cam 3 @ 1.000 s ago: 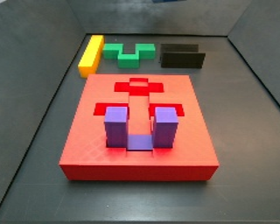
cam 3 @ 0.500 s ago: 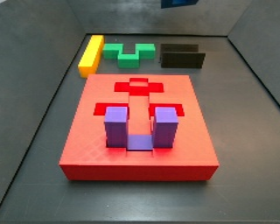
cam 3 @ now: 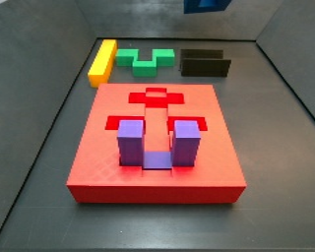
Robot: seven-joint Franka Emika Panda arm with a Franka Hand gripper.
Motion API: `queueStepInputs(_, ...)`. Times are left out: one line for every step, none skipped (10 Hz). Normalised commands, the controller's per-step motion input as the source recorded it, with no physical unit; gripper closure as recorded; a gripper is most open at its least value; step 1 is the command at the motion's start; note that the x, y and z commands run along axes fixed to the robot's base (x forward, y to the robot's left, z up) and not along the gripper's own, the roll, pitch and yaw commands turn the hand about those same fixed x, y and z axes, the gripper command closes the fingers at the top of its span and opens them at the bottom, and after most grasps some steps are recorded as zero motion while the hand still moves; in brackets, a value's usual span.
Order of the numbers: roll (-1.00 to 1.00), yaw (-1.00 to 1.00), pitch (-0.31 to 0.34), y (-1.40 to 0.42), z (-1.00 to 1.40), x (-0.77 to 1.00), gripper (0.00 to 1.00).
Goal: Pick up the blue object. Move up. Place the blue object on the fixture. Regrasp the blue object. Move to above the board. Insert the blue object.
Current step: Place the blue object on the fixture.
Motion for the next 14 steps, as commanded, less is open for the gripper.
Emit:
queueStepInputs(-0.50,0.00,0.260,-0.13,0.00,0.55,1.00)
queueStepInputs(0.00,0.00,0.077,-0.08,-0.12,0.32,1.00)
queueStepInputs(-0.07,0.00,-0.109,-0.09,-0.28,0.19,1.00)
queueStepInputs(-0.23,0.05,-0.143,0.00,-0.34,0.30,1.00)
queueStepInputs(-0.29,0.09,-0.131,0.00,-0.27,0.29,1.00)
queueStepInputs(-0.17,0.01,-0.051,-0.02,-0.25,0.23,1.00)
queueStepInputs(-0.13,-0.08,-0.117,0.00,-0.37,0.15,1.00)
queueStepInputs(-0.12,-0.19,0.000,0.00,-0.40,0.20,1.00)
queueStepInputs(0.00,-0.15,0.000,0.00,-0.44,0.05,1.00)
queueStepInputs(0.00,-0.15,0.000,0.00,-0.51,0.00,1.00)
queueStepInputs(0.00,-0.14,-0.003,0.00,-0.55,0.00,1.00)
queueStepInputs(0.00,-0.12,0.000,0.00,-0.51,0.00,1.00)
queueStepInputs(0.00,-0.06,0.000,-0.02,-0.38,0.00,1.00)
queueStepInputs(0.00,-0.06,0.000,-0.01,-0.39,0.00,1.00)
